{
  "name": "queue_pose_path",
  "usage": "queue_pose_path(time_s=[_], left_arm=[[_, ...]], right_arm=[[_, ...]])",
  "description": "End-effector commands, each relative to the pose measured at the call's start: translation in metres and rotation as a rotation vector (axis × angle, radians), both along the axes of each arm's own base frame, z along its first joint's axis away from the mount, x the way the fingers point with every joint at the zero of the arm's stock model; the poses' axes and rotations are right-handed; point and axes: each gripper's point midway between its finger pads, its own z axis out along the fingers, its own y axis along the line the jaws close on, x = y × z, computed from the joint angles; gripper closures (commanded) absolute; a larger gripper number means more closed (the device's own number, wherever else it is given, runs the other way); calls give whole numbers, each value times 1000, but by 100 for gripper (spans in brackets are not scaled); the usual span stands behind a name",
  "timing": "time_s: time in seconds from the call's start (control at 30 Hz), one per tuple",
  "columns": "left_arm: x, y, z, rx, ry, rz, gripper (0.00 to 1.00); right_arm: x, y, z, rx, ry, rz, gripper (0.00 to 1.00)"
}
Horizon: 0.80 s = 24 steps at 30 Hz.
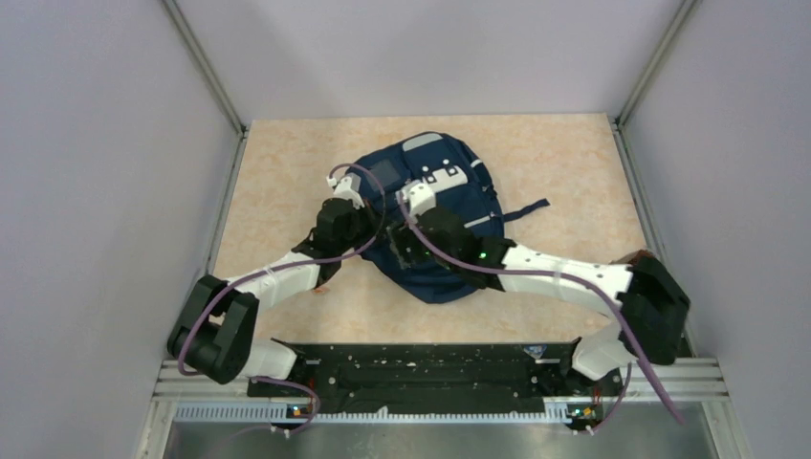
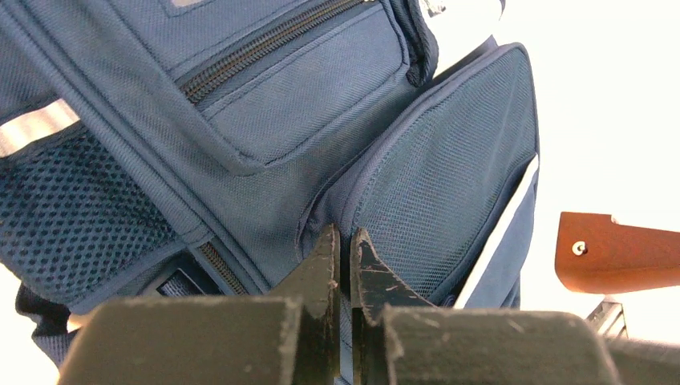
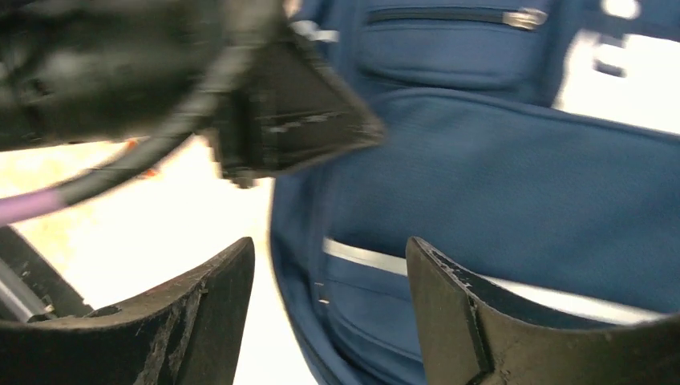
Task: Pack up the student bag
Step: Unzip the student bag at the center of the board.
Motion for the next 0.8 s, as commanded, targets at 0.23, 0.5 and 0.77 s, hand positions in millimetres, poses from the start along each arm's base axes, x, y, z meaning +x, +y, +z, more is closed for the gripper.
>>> queue_pose_path(time_s=[0.23, 0.5, 0.77], left_arm=[[-68, -43, 22, -28, -85, -151, 100], [-116, -89, 21, -23, -83, -311, 86], [-137, -103, 11, 34, -77, -319, 85]], right_arm=[[15, -185, -28, 36, 208, -493, 25], [18, -210, -33, 191, 254, -667, 16], [11, -212, -50, 178, 311, -692, 15]])
